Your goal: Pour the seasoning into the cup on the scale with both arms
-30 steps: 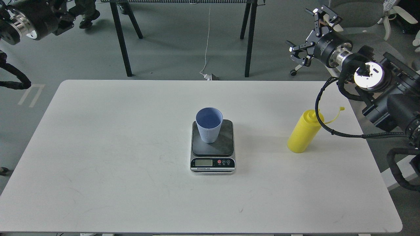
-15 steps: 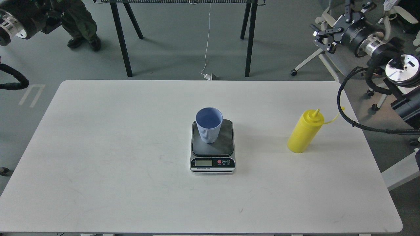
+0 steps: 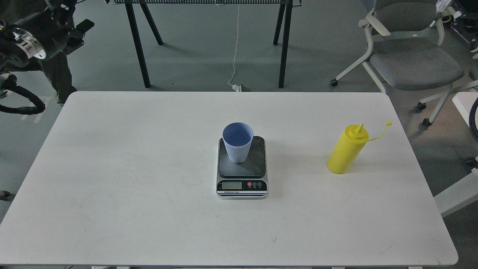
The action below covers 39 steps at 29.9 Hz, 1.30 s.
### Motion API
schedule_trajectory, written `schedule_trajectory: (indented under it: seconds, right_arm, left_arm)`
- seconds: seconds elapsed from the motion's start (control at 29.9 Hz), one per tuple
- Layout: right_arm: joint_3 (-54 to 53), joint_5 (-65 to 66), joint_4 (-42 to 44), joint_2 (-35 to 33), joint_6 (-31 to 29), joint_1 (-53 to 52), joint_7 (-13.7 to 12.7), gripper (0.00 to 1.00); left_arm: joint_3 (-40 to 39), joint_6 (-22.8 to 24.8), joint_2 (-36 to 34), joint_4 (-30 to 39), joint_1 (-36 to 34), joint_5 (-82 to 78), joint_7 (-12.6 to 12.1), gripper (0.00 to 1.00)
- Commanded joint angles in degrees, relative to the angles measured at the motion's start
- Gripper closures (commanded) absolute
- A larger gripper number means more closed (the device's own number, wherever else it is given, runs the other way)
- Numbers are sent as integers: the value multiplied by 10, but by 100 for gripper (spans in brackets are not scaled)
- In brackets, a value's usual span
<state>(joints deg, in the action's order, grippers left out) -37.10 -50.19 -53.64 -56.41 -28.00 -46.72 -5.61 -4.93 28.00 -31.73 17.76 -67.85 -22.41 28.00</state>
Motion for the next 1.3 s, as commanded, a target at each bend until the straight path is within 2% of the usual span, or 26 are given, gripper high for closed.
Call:
schedule_trajectory:
  seconds: [0.0,0.07,0.3,0.57,1.0,1.27]
  right_arm:
    - [0,-53,-63,-55,0,72,6,1]
    - [0,-74,-77,-64,0,111,10,1]
    - [3,-84,-115,-61,0,249,52,1]
    - [6,-74,-172,-55,0,353,94,1]
    - [9,21,-153,61,0,374,94,1]
    - [11,73,-153,98,0,391,94,1]
  left_arm:
    - [0,0,7,0,4,1,0,2]
    - [0,0,13,0,4,0,0,2]
    - [3,0,13,0,18,-5,0,2]
    - [4,0,13,0,22,-5,0,1]
    - [4,0,14,1,21,-6,0,1]
    - [4,0,14,1,25,-8,0,1]
